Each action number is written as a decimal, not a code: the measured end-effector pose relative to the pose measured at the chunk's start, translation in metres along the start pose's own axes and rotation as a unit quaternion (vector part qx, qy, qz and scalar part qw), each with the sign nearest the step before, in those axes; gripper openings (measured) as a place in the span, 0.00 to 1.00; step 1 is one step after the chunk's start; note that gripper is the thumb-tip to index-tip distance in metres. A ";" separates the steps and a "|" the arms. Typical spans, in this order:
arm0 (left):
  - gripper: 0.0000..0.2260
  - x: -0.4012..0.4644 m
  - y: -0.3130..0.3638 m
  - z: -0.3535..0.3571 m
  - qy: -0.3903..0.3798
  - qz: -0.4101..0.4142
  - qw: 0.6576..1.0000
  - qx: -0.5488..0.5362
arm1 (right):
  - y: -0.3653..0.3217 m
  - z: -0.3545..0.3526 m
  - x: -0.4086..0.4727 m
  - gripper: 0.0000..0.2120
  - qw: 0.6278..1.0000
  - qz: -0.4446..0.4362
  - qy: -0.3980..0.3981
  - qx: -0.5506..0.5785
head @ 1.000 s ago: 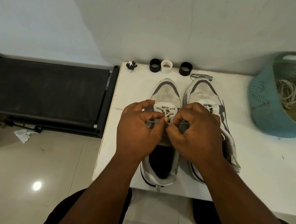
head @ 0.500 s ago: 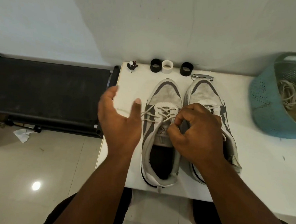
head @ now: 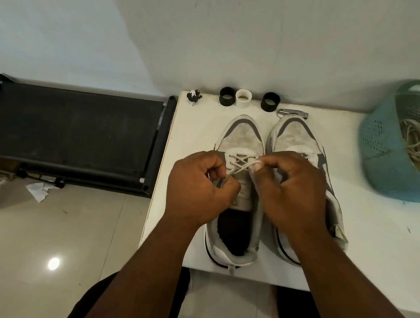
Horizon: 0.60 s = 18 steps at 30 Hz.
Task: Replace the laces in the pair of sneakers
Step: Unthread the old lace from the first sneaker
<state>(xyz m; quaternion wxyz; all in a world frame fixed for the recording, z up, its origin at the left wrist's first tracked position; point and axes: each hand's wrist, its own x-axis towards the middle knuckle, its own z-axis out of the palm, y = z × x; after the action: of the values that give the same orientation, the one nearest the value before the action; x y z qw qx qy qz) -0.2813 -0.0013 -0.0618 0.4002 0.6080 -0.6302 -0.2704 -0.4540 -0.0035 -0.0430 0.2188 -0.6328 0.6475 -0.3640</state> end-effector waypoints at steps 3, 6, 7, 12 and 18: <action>0.06 0.000 -0.001 0.000 0.007 -0.004 1.000 -0.007 | 0.000 -0.005 0.004 0.12 0.996 0.059 0.040 0.049; 0.07 0.000 -0.002 0.001 0.006 0.002 1.000 -0.017 | -0.003 -0.002 0.000 0.23 0.997 -0.020 -0.076 -0.028; 0.08 0.000 -0.001 0.001 0.005 0.002 1.000 -0.021 | -0.003 0.000 -0.001 0.22 0.991 -0.039 -0.102 -0.079; 0.10 0.000 0.000 0.000 0.016 -0.003 0.999 -0.028 | 0.006 0.003 0.001 0.11 0.995 -0.046 -0.072 -0.061; 0.07 0.000 -0.001 0.001 0.016 -0.014 0.999 -0.029 | 0.003 -0.003 0.003 0.11 0.998 -0.002 0.017 0.057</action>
<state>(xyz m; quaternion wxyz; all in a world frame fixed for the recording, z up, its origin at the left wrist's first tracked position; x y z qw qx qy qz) -0.2817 -0.0013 -0.0636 0.4241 0.6091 -0.6070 -0.2840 -0.4584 -0.0065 -0.0424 0.2426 -0.6145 0.6277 -0.4116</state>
